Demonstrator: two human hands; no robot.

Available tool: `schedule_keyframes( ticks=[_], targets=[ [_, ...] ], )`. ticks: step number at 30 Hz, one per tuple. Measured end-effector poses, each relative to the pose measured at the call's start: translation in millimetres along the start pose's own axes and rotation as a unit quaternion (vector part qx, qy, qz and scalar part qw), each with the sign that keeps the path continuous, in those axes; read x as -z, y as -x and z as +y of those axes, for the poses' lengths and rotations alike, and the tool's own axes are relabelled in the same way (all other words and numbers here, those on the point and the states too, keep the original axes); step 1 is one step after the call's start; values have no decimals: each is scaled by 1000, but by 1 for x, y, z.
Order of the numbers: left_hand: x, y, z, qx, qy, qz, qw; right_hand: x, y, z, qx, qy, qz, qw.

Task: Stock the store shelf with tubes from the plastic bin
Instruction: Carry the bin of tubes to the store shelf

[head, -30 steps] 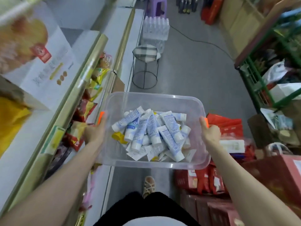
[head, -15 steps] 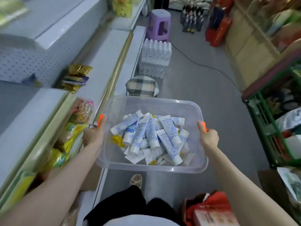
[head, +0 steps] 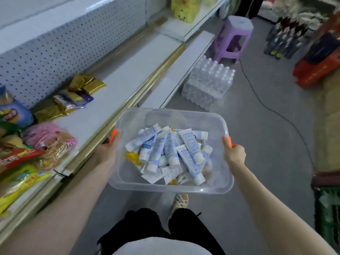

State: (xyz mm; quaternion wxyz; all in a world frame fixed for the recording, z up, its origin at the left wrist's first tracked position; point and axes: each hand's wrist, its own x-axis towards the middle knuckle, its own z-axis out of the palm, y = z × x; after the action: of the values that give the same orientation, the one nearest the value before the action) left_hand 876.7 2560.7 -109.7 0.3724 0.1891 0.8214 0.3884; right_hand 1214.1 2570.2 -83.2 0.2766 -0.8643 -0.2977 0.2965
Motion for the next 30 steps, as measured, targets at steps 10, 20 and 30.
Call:
schedule_keyframes(
  ticks=[10,20,30],
  targets=[
    [-107,-60,-9,173,23,71,982,-59,-189,-121,116,120,-154,974],
    [-167,-45,47,282,57,174,942,-143,-291,-193,183,232,-278,914],
    [-236,-36,35,367,103,259,888,-224,-362,-240,251,359,-392,809]
  ],
)
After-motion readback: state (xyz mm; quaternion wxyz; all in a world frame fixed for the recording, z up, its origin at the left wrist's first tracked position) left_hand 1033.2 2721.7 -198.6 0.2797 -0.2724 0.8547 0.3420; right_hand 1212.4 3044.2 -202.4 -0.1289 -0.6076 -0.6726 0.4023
